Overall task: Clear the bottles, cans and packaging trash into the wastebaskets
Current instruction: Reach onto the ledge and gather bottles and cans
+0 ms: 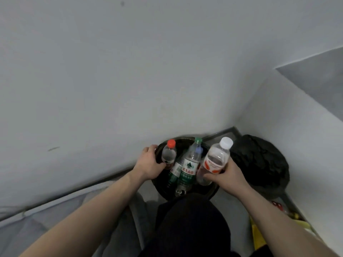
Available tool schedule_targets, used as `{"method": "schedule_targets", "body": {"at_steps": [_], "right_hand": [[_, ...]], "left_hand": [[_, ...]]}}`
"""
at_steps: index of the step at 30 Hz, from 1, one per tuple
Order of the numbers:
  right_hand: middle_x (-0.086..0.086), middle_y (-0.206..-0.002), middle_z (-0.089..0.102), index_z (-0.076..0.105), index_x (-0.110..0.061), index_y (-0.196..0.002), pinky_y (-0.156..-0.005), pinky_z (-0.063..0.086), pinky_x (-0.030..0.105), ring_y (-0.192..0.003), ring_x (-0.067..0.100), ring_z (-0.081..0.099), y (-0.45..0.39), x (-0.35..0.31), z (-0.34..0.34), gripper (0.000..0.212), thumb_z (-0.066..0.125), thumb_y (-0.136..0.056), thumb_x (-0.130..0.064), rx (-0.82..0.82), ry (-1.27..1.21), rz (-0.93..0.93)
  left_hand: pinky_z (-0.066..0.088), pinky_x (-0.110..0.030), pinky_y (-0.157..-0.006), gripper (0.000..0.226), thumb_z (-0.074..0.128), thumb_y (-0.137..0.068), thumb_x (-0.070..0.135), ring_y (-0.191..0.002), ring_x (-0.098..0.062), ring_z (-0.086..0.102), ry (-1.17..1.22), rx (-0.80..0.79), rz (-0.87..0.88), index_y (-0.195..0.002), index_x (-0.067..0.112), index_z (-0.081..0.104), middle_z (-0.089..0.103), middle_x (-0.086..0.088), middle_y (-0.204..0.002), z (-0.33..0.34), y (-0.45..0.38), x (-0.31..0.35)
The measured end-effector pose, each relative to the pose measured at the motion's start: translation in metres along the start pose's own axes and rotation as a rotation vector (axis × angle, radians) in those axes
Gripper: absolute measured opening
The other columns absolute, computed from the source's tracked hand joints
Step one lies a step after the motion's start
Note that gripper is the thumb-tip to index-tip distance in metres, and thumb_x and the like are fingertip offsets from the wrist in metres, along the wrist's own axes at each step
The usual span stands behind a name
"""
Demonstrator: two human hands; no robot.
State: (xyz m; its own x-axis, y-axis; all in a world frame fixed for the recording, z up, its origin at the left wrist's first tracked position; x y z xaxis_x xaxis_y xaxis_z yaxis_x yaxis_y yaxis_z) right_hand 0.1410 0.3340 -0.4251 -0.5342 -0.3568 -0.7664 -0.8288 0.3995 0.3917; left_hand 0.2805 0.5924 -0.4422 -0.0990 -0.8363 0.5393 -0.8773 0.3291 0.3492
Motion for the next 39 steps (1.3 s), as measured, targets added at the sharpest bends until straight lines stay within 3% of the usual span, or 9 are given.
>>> {"method": "schedule_targets", "body": {"at_steps": [3, 9, 15, 22, 26, 29, 32, 36, 39], "right_hand": [[-0.021, -0.103, 0.065, 0.054, -0.037, -0.121, -0.076, 0.048, 0.02, -0.095, 0.003, 0.064, -0.009, -0.001, 0.025, 0.074, 0.092, -0.059, -0.021, -0.111, 0.112, -0.035], [-0.01, -0.111, 0.065, 0.053, -0.03, -0.116, -0.09, 0.056, 0.04, -0.102, 0.014, 0.064, -0.032, 0.007, 0.054, 0.07, 0.089, -0.056, -0.034, -0.245, 0.305, -0.001], [-0.005, -0.121, 0.064, 0.052, -0.027, -0.128, -0.097, 0.053, 0.035, -0.112, 0.016, 0.062, -0.041, 0.017, 0.061, 0.085, 0.096, -0.056, -0.023, -0.195, 0.269, 0.093], [-0.003, -0.123, 0.061, 0.049, -0.022, -0.128, -0.092, 0.053, 0.033, -0.114, 0.019, 0.062, -0.029, 0.018, 0.064, 0.09, 0.097, -0.053, -0.04, -0.105, 0.392, 0.118], [0.001, -0.129, 0.052, 0.04, -0.02, -0.132, -0.097, 0.053, 0.04, -0.118, 0.022, 0.057, -0.031, 0.015, 0.056, 0.109, 0.093, -0.044, -0.057, -0.094, 0.397, 0.138], [0.002, -0.13, 0.047, 0.037, -0.022, -0.135, -0.095, 0.053, 0.042, -0.115, 0.023, 0.056, -0.035, 0.009, 0.048, 0.113, 0.086, -0.045, -0.07, 0.01, 0.298, 0.122], [0.002, -0.127, 0.051, 0.039, -0.022, -0.13, -0.088, 0.054, 0.038, -0.106, 0.02, 0.06, -0.036, 0.01, 0.045, 0.094, 0.083, -0.06, -0.067, 0.077, 0.215, 0.131], [-0.003, -0.112, 0.061, 0.041, -0.023, -0.115, -0.077, 0.059, 0.037, -0.091, 0.016, 0.065, -0.039, 0.021, 0.05, 0.079, 0.084, -0.062, -0.064, 0.026, 0.166, 0.263], [-0.002, -0.114, 0.06, 0.043, -0.02, -0.121, -0.071, 0.064, 0.04, -0.09, 0.016, 0.065, -0.039, 0.023, 0.049, 0.084, 0.086, -0.062, -0.064, 0.007, 0.083, 0.326]], "left_hand": [[0.044, -0.04, -0.106, 0.07, 0.075, -0.079, 0.033, -0.124, -0.032, 0.053, 0.004, -0.029, 0.025, -0.14, 0.015, 0.044, 0.049, -0.01, -0.135, 0.009, -0.002, 0.002], [0.044, -0.04, -0.107, 0.07, 0.072, -0.081, 0.033, -0.125, -0.032, 0.054, -0.039, -0.089, -0.008, -0.141, 0.015, 0.042, 0.045, -0.01, -0.139, 0.015, -0.013, 0.0], [0.045, -0.041, -0.106, 0.072, 0.069, -0.081, 0.031, -0.123, -0.032, 0.057, -0.068, -0.098, -0.015, -0.145, 0.018, 0.04, 0.043, -0.008, -0.141, 0.019, -0.013, -0.002], [0.048, -0.042, -0.101, 0.066, 0.067, -0.078, 0.032, -0.116, -0.033, 0.06, -0.12, -0.163, -0.033, -0.138, 0.021, 0.044, 0.045, -0.007, -0.134, 0.019, -0.01, -0.003], [0.049, -0.043, -0.102, 0.068, 0.066, -0.077, 0.031, -0.117, -0.033, 0.06, -0.133, -0.177, -0.038, -0.139, 0.019, 0.043, 0.043, -0.007, -0.137, 0.019, -0.01, -0.003], [0.048, -0.041, -0.103, 0.066, 0.067, -0.079, 0.03, -0.117, -0.032, 0.06, -0.129, -0.173, -0.036, -0.139, 0.019, 0.044, 0.043, -0.007, -0.137, 0.021, -0.011, -0.003], [0.048, -0.042, -0.103, 0.066, 0.066, -0.078, 0.03, -0.118, -0.032, 0.059, -0.14, -0.177, -0.037, -0.139, 0.019, 0.044, 0.043, -0.007, -0.138, 0.023, -0.012, -0.004], [0.05, -0.043, -0.099, 0.064, 0.065, -0.076, 0.03, -0.113, -0.032, 0.061, -0.15, -0.189, -0.04, -0.135, 0.019, 0.045, 0.045, -0.006, -0.133, 0.023, -0.012, -0.005], [0.05, -0.044, -0.098, 0.063, 0.064, -0.075, 0.03, -0.113, -0.032, 0.061, -0.145, -0.195, -0.049, -0.134, 0.02, 0.046, 0.046, -0.005, -0.132, 0.021, -0.01, -0.003]]}}
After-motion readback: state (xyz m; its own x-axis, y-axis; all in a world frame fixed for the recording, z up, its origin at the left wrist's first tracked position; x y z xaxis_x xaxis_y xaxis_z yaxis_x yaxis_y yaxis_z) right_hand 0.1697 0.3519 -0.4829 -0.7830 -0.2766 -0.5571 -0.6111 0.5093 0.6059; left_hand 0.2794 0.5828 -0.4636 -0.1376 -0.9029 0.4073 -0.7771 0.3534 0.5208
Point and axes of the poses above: each hand's wrist, its own y-axis away from the middle knuckle, its own z-axis out of the palm, x = y × z, the point moved 3 cm from there along -y, towards the middle knuckle
